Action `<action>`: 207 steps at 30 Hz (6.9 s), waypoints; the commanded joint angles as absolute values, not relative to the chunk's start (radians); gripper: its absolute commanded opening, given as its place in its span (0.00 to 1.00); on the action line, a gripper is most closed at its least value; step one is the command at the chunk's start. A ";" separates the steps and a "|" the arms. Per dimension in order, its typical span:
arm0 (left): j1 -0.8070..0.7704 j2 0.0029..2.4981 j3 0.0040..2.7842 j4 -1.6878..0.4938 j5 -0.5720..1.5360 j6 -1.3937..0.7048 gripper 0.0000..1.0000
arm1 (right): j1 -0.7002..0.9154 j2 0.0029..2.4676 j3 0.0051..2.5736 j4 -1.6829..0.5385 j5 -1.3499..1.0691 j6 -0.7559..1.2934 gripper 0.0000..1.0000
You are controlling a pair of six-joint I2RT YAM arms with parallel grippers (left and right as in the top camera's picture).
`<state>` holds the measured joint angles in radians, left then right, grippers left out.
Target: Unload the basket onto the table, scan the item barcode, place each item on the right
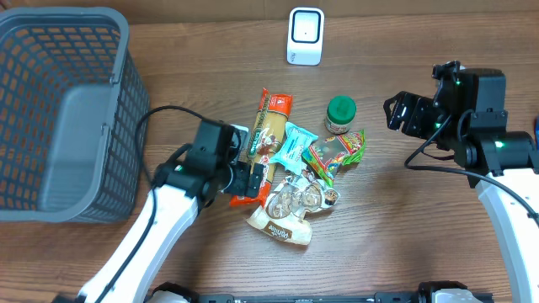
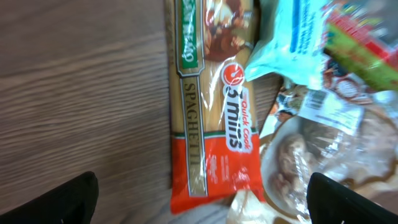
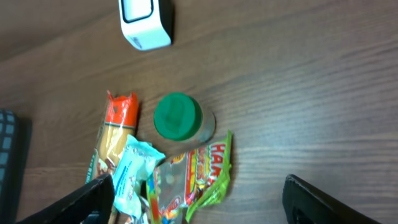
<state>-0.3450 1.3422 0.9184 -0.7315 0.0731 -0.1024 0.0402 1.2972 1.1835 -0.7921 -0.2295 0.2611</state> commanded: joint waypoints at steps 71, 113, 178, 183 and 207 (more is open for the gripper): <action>-0.093 1.523 0.969 -0.617 0.702 0.076 0.04 | 0.219 1.119 1.111 -0.928 -0.639 0.070 0.78; 0.305 1.523 0.969 -0.585 1.581 0.122 0.05 | 0.475 1.326 0.957 -0.470 -0.642 0.105 1.00; 0.078 1.523 1.044 -0.165 1.501 -0.298 0.04 | 0.445 1.723 0.955 0.379 -0.622 0.856 1.00; 0.078 1.523 1.044 -0.282 1.501 -0.182 0.04 | 0.445 1.725 0.955 0.329 -0.595 0.864 1.00; -0.014 1.523 1.044 -0.513 1.460 0.030 0.04 | 0.476 1.823 0.956 0.411 -0.547 0.868 0.77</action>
